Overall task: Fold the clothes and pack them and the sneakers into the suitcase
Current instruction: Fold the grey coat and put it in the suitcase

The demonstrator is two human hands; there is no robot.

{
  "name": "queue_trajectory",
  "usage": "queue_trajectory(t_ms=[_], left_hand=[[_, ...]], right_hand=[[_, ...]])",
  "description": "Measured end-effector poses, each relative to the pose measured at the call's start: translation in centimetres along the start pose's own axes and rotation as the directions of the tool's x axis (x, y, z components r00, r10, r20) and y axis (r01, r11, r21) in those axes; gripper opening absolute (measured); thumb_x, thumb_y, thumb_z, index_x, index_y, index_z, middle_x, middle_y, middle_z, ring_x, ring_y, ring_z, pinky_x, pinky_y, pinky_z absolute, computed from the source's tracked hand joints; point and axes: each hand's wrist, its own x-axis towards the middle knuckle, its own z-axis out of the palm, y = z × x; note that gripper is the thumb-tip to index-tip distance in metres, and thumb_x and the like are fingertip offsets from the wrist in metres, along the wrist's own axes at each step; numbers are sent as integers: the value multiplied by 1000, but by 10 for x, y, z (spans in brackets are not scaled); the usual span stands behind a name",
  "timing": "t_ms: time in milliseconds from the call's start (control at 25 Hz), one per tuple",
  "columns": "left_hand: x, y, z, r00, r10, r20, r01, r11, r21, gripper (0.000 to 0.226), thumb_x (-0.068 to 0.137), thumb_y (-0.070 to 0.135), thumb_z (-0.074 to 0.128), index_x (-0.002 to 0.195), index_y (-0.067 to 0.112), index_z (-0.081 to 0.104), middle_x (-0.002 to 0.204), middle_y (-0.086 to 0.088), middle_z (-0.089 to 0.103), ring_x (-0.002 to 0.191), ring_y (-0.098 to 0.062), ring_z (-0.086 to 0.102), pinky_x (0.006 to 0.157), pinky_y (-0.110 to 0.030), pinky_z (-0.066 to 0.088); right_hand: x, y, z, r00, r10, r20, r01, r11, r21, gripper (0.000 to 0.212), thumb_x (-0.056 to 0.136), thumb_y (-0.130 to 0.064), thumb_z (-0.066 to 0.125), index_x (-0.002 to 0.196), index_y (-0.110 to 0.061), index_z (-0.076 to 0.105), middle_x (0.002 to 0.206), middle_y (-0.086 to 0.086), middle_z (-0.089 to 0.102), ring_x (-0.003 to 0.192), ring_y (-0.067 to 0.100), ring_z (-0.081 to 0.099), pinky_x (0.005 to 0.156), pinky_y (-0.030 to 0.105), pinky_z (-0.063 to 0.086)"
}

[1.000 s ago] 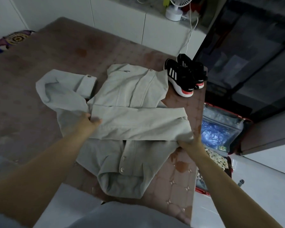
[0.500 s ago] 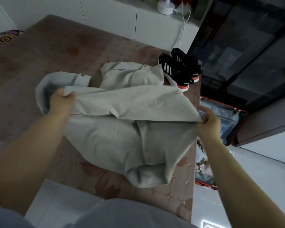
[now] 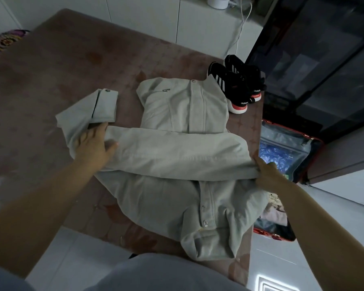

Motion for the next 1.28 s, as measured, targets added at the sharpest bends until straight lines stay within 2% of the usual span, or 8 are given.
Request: queue_trajectory(t_ms=[120, 280, 480, 680, 880, 1000, 1160, 1280], left_hand=[[15, 3, -11, 998, 41, -43, -40, 999, 24, 56, 92, 37, 49, 141, 19, 32, 143, -14, 41, 134, -35, 31, 109, -49, 20], [63, 49, -15, 993, 121, -1, -121, 992, -25, 42, 94, 38, 48, 129, 16, 50, 128, -12, 56, 120, -33, 47, 103, -44, 27], [111, 106, 9, 967, 9, 255, 77, 943, -323, 48, 90, 42, 54, 121, 5, 57, 118, -14, 60, 112, -32, 56, 82, -31, 41], [128, 114, 16, 925, -195, 325, 356, 744, -566, 63, 81, 46, 65, 127, 5, 53, 126, -11, 57, 111, -30, 56, 84, -32, 43], [121, 109, 0, 975, -19, 221, 156, 768, -621, 35, 92, 20, 52, 126, 9, 51, 114, -7, 58, 92, -20, 51, 78, -28, 39], [116, 99, -6, 993, 8, 121, 64, 816, -575, 30, 96, 17, 46, 124, 8, 52, 115, -12, 59, 96, -22, 52, 78, -26, 36], [117, 76, -22, 999, -50, 18, 51, 819, -571, 32, 96, 17, 43, 126, 9, 51, 120, -14, 58, 109, -29, 54, 86, -32, 41], [126, 42, -39, 997, -78, 5, 57, 680, -731, 45, 84, 22, 57, 129, 17, 52, 124, -1, 59, 113, -24, 56, 99, -40, 44]], right_hand=[[2, -18, -26, 992, -121, 17, 116, 976, 185, 71, 84, -20, 68, 144, -21, 30, 138, 16, 39, 125, 36, 43, 97, 37, 39], [43, -71, -56, 977, 43, -211, 63, 880, 471, 34, 95, -17, 45, 126, -4, 53, 121, 21, 57, 98, 28, 54, 77, 33, 44], [95, -121, -48, 985, 46, -164, 81, 722, 688, 37, 94, -21, 47, 124, -1, 55, 104, 13, 60, 81, 20, 55, 72, 33, 49], [92, -165, -42, 994, -94, -50, 98, 644, 759, 44, 91, -42, 54, 123, -13, 56, 113, 0, 58, 102, 20, 55, 91, 34, 47], [78, -194, -39, 943, -289, 165, 81, 682, 727, 29, 83, -44, 64, 101, -21, 59, 93, -5, 62, 91, 15, 58, 84, 28, 47], [73, -209, -30, 920, -310, 240, 45, 691, 721, 56, 71, -44, 77, 113, -10, 61, 104, 5, 69, 96, 21, 65, 84, 33, 54], [82, -192, -72, 954, -298, -34, 243, 699, 673, 52, 75, -17, 75, 121, -8, 55, 108, 11, 65, 99, 26, 63, 84, 38, 52], [85, -163, -140, 870, -210, -446, 408, 815, 412, 64, 70, -15, 78, 127, -17, 49, 107, 3, 56, 94, 16, 56, 71, 19, 46]])
